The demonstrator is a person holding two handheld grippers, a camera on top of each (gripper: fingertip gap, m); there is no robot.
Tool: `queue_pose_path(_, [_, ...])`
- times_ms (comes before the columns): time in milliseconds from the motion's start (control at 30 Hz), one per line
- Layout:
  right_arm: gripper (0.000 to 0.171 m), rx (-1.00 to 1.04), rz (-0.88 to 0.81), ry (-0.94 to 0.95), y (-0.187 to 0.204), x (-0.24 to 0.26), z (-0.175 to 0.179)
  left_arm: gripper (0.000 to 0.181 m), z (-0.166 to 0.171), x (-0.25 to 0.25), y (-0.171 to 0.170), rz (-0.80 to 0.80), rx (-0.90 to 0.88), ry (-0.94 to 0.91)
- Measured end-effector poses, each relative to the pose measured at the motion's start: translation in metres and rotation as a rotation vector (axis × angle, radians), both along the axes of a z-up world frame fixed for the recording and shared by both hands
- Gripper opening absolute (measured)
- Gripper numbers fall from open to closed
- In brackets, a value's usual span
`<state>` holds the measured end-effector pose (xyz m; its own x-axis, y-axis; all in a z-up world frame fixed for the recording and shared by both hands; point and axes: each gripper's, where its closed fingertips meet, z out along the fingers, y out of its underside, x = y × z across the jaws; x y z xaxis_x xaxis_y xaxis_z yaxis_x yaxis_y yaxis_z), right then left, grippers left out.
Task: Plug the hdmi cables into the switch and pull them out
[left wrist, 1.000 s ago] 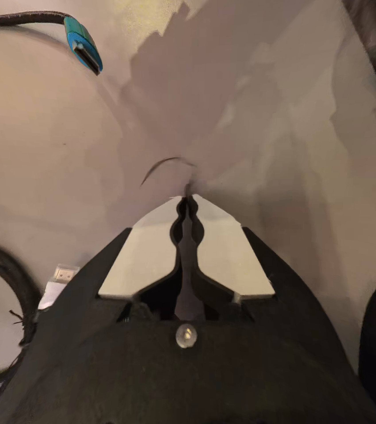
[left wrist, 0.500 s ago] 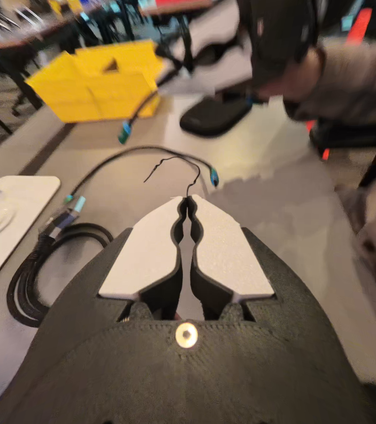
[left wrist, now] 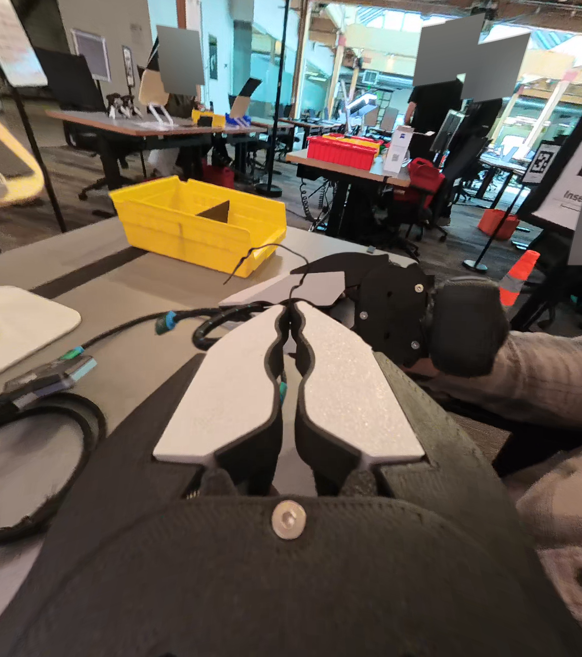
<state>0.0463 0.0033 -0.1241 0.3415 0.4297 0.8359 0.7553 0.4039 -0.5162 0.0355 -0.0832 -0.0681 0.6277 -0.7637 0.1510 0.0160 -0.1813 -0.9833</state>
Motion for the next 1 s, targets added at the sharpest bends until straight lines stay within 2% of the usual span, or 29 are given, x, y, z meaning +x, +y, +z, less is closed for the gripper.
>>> queue_pose_path(200, [0.004, -0.012, -0.008, -0.002, -0.004, -0.005, -0.002, 0.000, -0.016, 0.001, 0.012, 0.124, -0.147, -0.149])
queue_pose_path(533, [0.003, -0.061, -0.005, -0.009, -0.005, -0.008, -0.015, 0.000, -0.041, 0.002, 0.022, 0.205, -0.312, -0.323])
queue_pose_path(767, [0.004, -0.097, 0.011, 0.000, -0.007, -0.011, -0.020, 0.006, -0.055, 0.001, 0.029, 0.245, -0.335, -0.404])
queue_pose_path(1000, [0.004, -0.096, 0.018, 0.000, -0.008, -0.011, -0.021, 0.026, -0.056, 0.000, 0.029, 0.246, -0.277, -0.367])
